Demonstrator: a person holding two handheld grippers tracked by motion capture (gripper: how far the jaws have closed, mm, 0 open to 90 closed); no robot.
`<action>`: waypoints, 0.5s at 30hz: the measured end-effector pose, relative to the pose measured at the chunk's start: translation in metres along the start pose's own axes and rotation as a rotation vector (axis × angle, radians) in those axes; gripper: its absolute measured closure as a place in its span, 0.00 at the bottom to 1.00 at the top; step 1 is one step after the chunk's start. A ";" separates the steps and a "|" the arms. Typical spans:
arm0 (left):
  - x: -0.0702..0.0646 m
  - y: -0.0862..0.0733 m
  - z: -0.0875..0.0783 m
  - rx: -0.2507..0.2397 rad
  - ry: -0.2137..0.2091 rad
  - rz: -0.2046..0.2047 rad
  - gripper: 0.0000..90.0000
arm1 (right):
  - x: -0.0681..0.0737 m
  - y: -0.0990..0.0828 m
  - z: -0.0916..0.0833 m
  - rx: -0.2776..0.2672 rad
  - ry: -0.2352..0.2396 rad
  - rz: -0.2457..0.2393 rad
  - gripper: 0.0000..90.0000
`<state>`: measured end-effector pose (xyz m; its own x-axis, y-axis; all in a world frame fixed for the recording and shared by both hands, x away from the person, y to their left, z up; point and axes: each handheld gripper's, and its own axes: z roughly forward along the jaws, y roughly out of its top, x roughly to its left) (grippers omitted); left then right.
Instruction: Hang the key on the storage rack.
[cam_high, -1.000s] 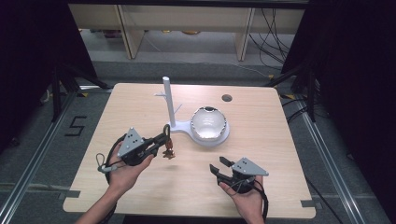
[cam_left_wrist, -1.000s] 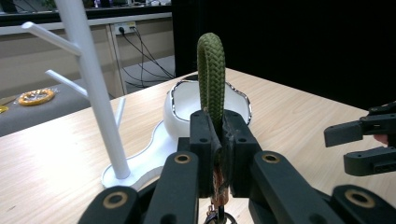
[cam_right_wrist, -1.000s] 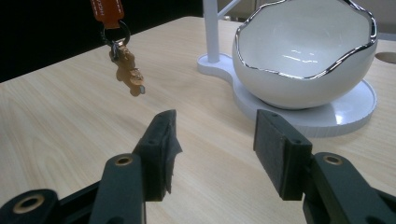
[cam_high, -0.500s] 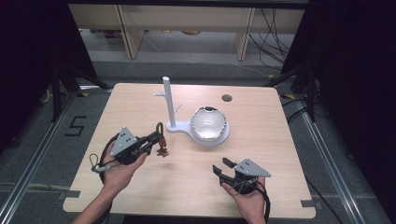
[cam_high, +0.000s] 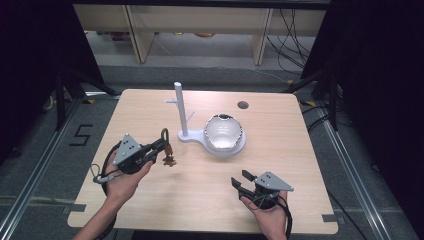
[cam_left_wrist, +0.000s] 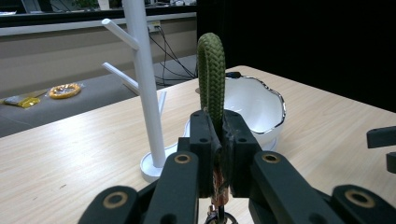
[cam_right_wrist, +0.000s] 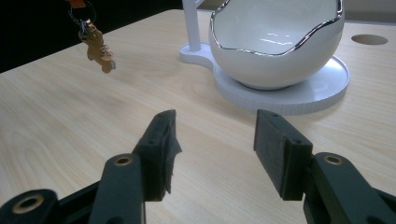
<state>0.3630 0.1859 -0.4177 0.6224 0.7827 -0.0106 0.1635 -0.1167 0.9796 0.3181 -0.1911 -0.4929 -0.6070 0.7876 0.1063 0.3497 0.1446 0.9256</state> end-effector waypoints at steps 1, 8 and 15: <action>0.000 0.000 0.000 0.000 0.000 0.000 0.92 | 0.000 0.000 -0.001 0.003 -0.010 0.005 0.55; 0.006 0.000 -0.001 0.007 0.025 0.004 0.92 | -0.002 -0.002 -0.002 0.006 -0.020 0.003 0.55; 0.011 0.001 0.000 0.003 0.055 0.003 0.92 | -0.003 -0.002 -0.004 0.000 -0.024 0.006 0.55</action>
<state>0.3704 0.1947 -0.4173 0.5803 0.8144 0.0036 0.1639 -0.1212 0.9790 0.3165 -0.1960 -0.4937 -0.5877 0.8025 0.1033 0.3535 0.1398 0.9249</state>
